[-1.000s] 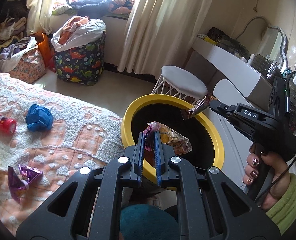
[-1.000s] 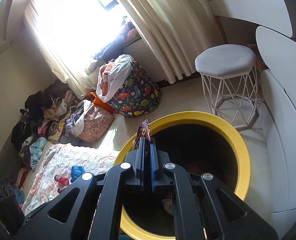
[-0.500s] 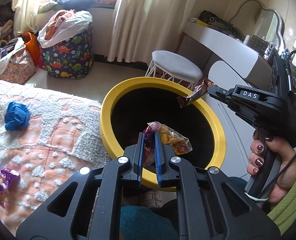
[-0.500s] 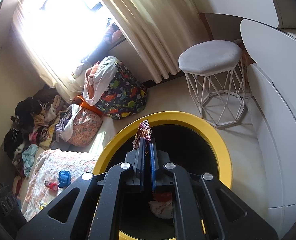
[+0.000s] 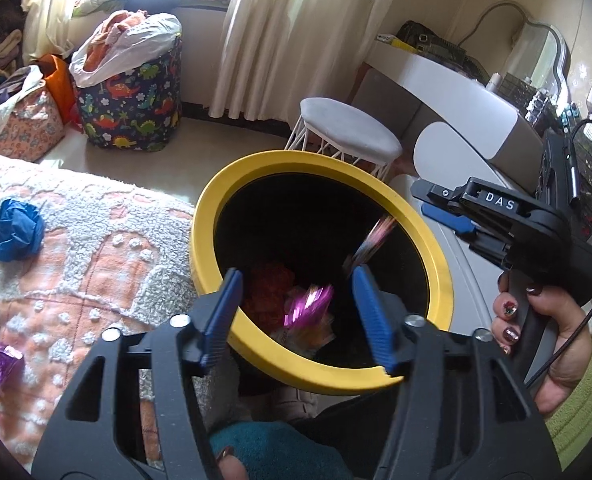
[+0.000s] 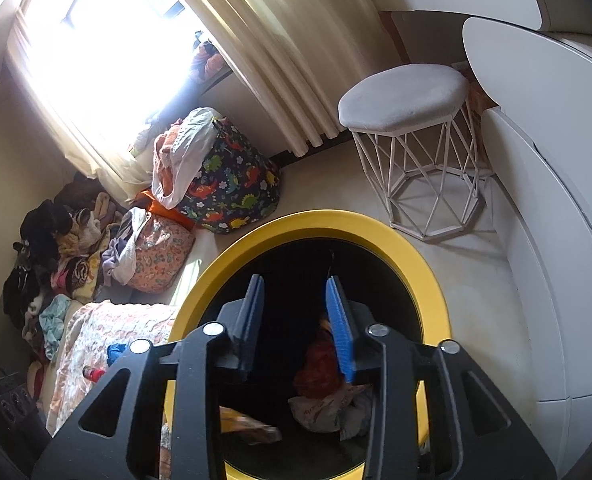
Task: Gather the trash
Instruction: 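Open both tools to drop the wrappers into the bin, then move both tools back over the yellow and purple wrappers on the bed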
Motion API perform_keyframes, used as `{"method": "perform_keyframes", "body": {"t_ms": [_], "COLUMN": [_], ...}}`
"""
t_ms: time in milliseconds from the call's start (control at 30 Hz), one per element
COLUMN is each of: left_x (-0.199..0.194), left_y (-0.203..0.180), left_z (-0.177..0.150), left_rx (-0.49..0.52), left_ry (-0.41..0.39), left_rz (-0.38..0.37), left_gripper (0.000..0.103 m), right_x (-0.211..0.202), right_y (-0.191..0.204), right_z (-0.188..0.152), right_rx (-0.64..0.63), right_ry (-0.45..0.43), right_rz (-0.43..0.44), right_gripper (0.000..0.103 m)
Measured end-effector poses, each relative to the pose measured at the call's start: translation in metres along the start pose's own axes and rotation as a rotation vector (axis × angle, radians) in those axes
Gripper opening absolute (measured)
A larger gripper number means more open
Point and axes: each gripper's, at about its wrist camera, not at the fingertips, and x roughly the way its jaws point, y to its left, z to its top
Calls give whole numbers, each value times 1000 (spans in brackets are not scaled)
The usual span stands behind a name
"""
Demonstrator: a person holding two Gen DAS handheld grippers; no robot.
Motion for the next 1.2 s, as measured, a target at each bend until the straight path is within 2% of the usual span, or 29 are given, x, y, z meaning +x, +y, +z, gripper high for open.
{"method": "perform_keyframes", "body": {"t_ms": [33, 67, 100, 200, 267, 400, 667, 1200], "left_x": [-2, -4, -6, -15, -21, -36, -64, -107], "left_y": [1, 2, 3, 8, 12, 16, 30, 68], "left_z": [0, 0, 0, 0, 0, -1, 1, 0], "left_rx": [-3, -6, -12, -37, -45, -42, -61, -119], "left_ry": [-4, -11, -22, -42, -56, -104, -173, -270], "left_rz": [10, 22, 29, 37, 55, 123, 217, 338], "left_gripper": [68, 75, 84, 92, 92, 92, 92, 92], "right_x": [0, 0, 0, 0, 0, 0, -1, -7], "right_y": [1, 3, 4, 8, 12, 20, 45, 107], "right_z": [0, -1, -1, -2, -3, -5, -12, -38], "right_rx": [-3, -6, -8, -15, -29, -39, -101, -243], "right_ry": [2, 4, 5, 4, 4, 7, 22, 65], "right_rz": [-1, -1, 2, 7, 7, 22, 64, 163], "right_gripper": [38, 39, 45, 51, 52, 60, 67, 75]}}
